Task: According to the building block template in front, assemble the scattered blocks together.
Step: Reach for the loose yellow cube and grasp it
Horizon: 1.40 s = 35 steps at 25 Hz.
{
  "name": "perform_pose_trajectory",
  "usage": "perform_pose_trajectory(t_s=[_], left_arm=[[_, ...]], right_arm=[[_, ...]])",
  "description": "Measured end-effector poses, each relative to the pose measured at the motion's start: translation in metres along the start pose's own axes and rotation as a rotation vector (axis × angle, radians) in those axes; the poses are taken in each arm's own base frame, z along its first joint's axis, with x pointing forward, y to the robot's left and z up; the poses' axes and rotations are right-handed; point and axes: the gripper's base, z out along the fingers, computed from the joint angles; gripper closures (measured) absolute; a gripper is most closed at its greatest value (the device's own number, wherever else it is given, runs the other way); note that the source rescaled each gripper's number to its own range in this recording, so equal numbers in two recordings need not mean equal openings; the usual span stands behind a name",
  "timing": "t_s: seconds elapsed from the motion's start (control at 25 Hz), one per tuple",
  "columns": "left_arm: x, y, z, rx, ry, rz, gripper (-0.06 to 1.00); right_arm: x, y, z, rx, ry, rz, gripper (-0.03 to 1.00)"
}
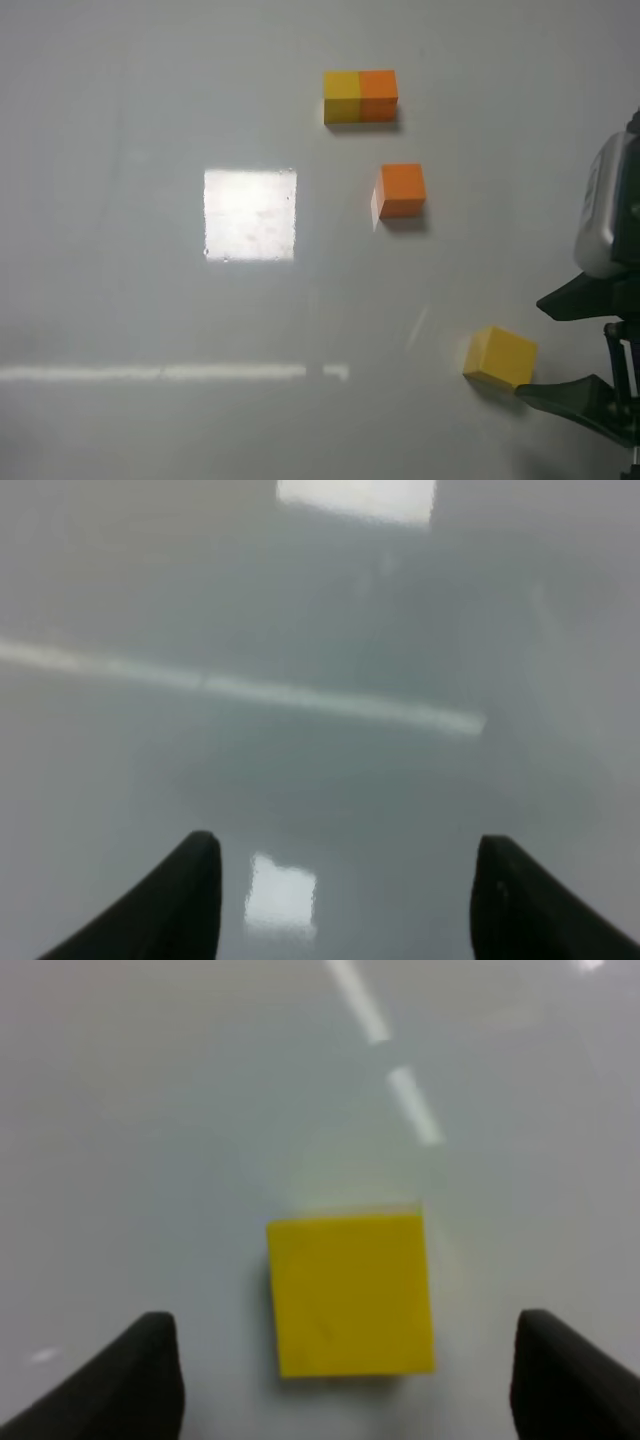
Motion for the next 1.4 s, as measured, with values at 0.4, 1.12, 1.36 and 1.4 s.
perform_pose_trajectory(t_s=[0.4,1.12,1.36,1.4], left_arm=[[0.000,0.000,0.000,0.000,0.000,0.000,0.58],[0.000,0.000,0.000,0.000,0.000,-0.001,0.58],[0.000,0.000,0.000,0.000,0.000,-0.001,0.58],[0.000,0.000,0.000,0.000,0.000,-0.001,0.58]], right_arm=[[-0.011,0.000,0.030,0.075,0.097,-0.028,-0.03],[-0.015,0.008,0.065,0.024,0.124,0.006,0.34],[-0.011,0.013,0.068,0.016,0.123,-0.002,0.46],[-0.011,0.013,0.067,0.016,0.122,-0.001,0.51]])
